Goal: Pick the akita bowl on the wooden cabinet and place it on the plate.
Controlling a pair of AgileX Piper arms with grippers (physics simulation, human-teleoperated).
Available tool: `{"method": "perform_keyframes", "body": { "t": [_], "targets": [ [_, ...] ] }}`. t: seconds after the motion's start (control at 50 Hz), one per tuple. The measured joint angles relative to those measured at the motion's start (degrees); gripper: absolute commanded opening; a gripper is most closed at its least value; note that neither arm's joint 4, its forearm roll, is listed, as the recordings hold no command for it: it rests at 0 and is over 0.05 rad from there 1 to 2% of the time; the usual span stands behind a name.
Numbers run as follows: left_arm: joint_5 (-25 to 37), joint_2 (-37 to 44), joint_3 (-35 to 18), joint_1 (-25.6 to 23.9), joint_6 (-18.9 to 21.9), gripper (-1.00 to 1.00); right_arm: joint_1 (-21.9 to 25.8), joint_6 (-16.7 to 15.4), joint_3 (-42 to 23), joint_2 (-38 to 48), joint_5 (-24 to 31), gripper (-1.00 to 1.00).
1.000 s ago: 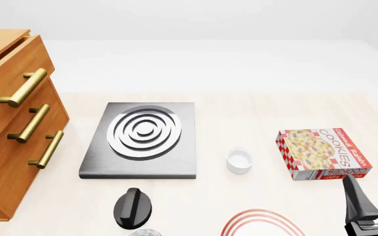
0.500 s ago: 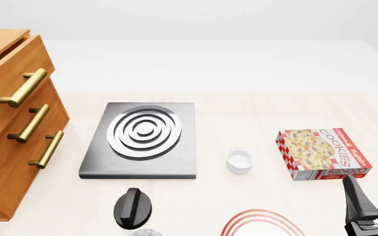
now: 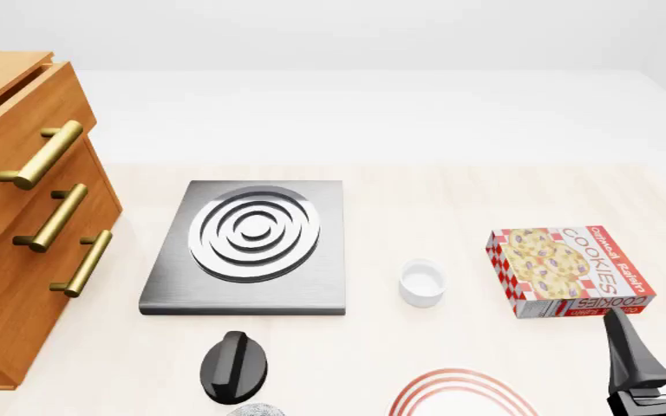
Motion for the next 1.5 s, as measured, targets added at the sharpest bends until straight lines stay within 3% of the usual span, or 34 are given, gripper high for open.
{"method": "perform_keyframes", "body": {
  "t": [0.46, 1.5],
  "targets": [
    [2.5, -3.4, -1.1, -10.3, -0.9, -1.0, 0.0, 0.0, 0.0, 0.0, 0.0, 1.0],
    [6.1, -4.5, -5.2, -26.4, 0.9, -1.0, 0.0, 0.0, 0.0, 0.0, 0.0, 1.0]
  ]
}}
